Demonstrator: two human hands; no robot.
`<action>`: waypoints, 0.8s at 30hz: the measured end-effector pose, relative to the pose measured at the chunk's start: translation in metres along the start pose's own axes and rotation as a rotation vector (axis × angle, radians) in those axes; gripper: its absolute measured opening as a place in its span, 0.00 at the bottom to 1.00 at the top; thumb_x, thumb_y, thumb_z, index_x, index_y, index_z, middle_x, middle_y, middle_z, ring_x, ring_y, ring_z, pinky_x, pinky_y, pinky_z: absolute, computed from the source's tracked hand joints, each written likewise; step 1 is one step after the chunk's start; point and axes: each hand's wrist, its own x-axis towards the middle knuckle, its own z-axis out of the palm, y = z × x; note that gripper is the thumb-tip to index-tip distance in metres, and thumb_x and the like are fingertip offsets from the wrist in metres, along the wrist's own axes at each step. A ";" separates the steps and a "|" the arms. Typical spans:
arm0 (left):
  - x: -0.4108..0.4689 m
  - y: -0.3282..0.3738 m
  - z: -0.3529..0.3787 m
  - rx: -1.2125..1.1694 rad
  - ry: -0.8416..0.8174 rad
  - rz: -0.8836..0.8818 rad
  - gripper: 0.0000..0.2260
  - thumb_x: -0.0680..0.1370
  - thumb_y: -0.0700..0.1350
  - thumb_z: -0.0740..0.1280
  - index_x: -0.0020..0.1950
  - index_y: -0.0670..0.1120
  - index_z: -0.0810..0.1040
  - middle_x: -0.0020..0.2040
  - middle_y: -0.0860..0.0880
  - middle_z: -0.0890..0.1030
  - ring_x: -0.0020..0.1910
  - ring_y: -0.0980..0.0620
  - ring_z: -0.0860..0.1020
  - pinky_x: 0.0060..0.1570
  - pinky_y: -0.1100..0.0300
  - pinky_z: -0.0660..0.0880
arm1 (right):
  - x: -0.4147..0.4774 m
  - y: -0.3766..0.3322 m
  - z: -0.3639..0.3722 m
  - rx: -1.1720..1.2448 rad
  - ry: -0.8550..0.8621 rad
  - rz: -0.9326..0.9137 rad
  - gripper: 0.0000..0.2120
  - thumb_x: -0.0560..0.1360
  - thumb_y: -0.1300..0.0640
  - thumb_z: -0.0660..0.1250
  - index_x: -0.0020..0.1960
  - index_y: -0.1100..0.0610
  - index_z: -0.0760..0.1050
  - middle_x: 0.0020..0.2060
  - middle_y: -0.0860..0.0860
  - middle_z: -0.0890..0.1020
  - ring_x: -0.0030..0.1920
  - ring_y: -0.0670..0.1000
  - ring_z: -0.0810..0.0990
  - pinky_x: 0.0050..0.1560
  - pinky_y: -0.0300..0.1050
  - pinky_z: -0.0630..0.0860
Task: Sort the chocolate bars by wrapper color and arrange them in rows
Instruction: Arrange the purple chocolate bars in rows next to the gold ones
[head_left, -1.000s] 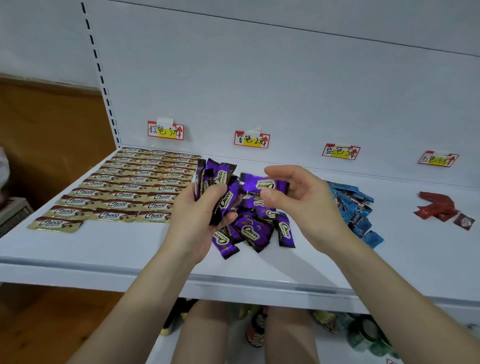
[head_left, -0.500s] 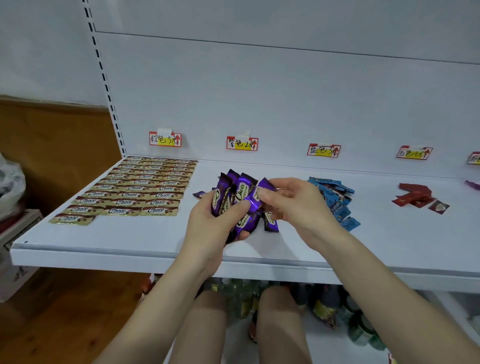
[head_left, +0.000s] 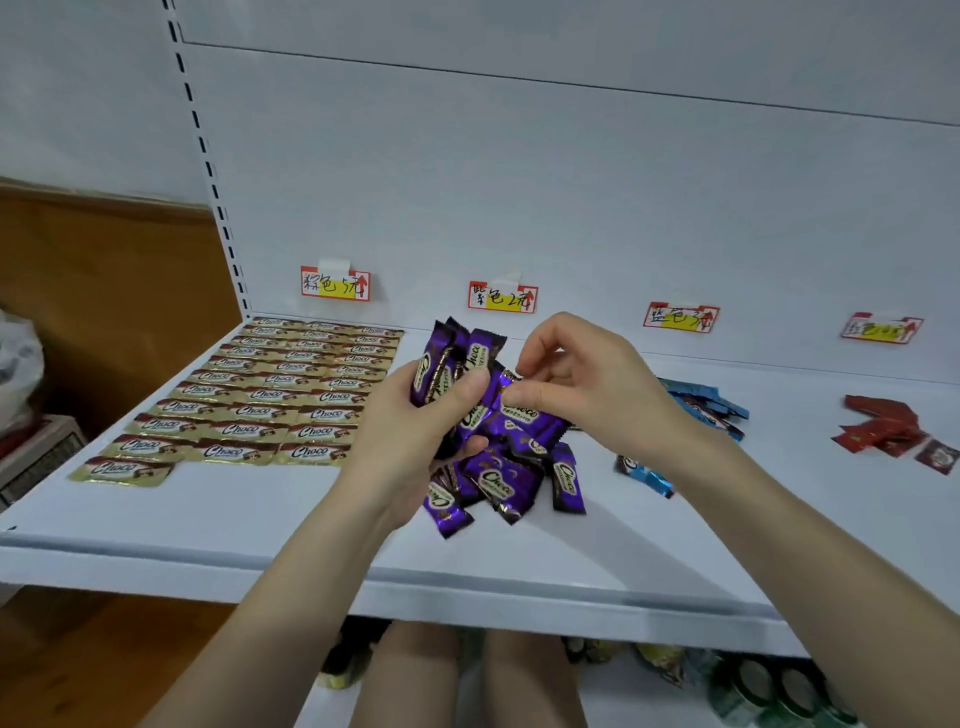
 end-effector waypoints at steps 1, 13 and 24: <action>0.007 0.001 -0.001 0.005 0.000 -0.002 0.02 0.73 0.41 0.69 0.43 0.46 0.78 0.33 0.54 0.82 0.31 0.59 0.80 0.27 0.66 0.75 | 0.007 0.001 0.001 -0.035 0.001 -0.014 0.13 0.66 0.60 0.75 0.38 0.52 0.70 0.34 0.46 0.78 0.35 0.44 0.78 0.37 0.35 0.73; 0.069 -0.006 -0.013 -0.025 0.161 0.053 0.04 0.75 0.38 0.69 0.45 0.47 0.78 0.34 0.53 0.82 0.30 0.58 0.80 0.26 0.65 0.75 | 0.060 0.053 0.009 -0.354 0.075 -0.297 0.11 0.69 0.55 0.71 0.49 0.59 0.81 0.44 0.46 0.81 0.49 0.42 0.76 0.51 0.30 0.70; 0.056 -0.025 -0.044 0.028 0.104 -0.151 0.03 0.74 0.39 0.69 0.46 0.44 0.78 0.35 0.49 0.83 0.32 0.52 0.82 0.25 0.64 0.75 | 0.173 0.133 0.053 -0.389 -0.102 0.044 0.09 0.72 0.62 0.69 0.52 0.62 0.79 0.47 0.52 0.80 0.47 0.49 0.75 0.45 0.33 0.69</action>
